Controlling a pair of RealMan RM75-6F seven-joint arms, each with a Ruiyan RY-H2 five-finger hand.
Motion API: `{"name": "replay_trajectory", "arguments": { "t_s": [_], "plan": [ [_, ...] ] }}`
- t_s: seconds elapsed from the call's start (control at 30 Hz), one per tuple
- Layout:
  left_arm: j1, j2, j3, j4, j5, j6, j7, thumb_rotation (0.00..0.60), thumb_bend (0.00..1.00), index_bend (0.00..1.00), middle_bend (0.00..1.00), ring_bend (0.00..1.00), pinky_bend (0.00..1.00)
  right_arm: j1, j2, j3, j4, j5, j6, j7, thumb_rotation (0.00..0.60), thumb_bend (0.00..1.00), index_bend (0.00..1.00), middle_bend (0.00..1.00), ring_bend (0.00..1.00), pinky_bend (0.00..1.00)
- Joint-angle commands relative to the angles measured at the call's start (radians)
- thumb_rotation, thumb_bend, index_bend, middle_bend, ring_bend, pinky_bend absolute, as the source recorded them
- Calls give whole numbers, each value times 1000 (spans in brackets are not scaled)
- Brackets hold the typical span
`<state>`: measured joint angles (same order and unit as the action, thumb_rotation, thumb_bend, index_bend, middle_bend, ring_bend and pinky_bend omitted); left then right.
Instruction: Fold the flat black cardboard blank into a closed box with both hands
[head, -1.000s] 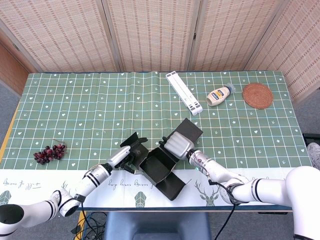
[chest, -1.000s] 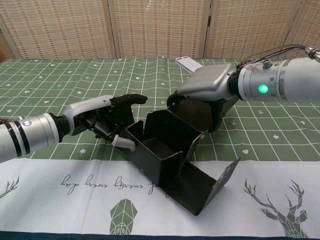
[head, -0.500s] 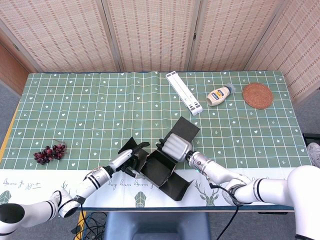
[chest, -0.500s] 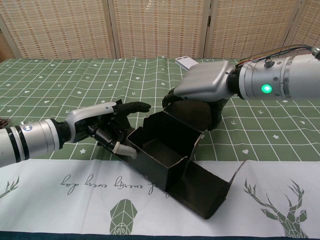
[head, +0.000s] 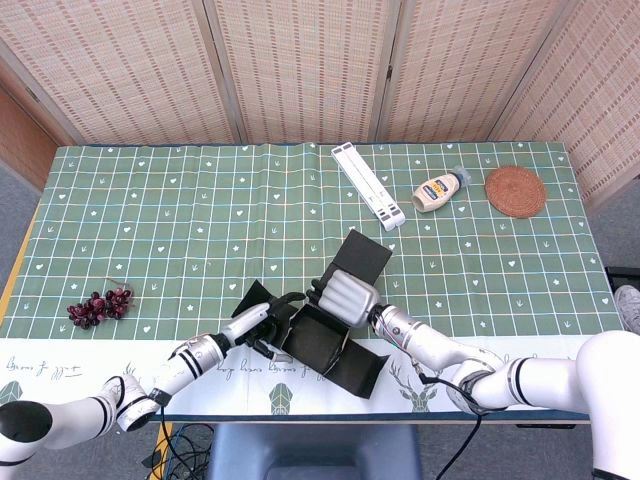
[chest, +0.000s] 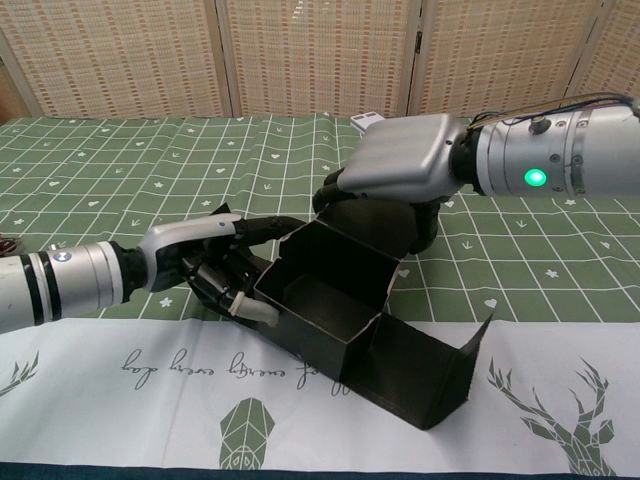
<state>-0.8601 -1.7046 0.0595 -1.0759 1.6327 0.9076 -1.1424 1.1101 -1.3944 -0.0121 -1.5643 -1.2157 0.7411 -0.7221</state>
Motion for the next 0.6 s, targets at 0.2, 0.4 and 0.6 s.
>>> {"name": "replay_trajectory", "arguments": {
  "t_s": [0.2, 0.4, 0.6],
  "plan": [
    [-23, 18, 22, -14, 20, -10, -86, 600, 76, 95, 90, 655, 872, -11, -9, 2, 9, -38, 10, 19, 600, 281, 347, 450, 832, 1000],
    [-38, 22, 41, -11, 36, -14, -134, 600, 76, 127, 145, 662, 872, -16, -13, 11, 22, -63, 19, 30, 600, 281, 347, 450, 832, 1000],
    [-52, 23, 53, -9, 44, -16, -168, 600, 76, 167, 205, 669, 872, -24, -21, 20, 27, -91, 32, 43, 600, 281, 337, 400, 831, 1000]
  ]
}}
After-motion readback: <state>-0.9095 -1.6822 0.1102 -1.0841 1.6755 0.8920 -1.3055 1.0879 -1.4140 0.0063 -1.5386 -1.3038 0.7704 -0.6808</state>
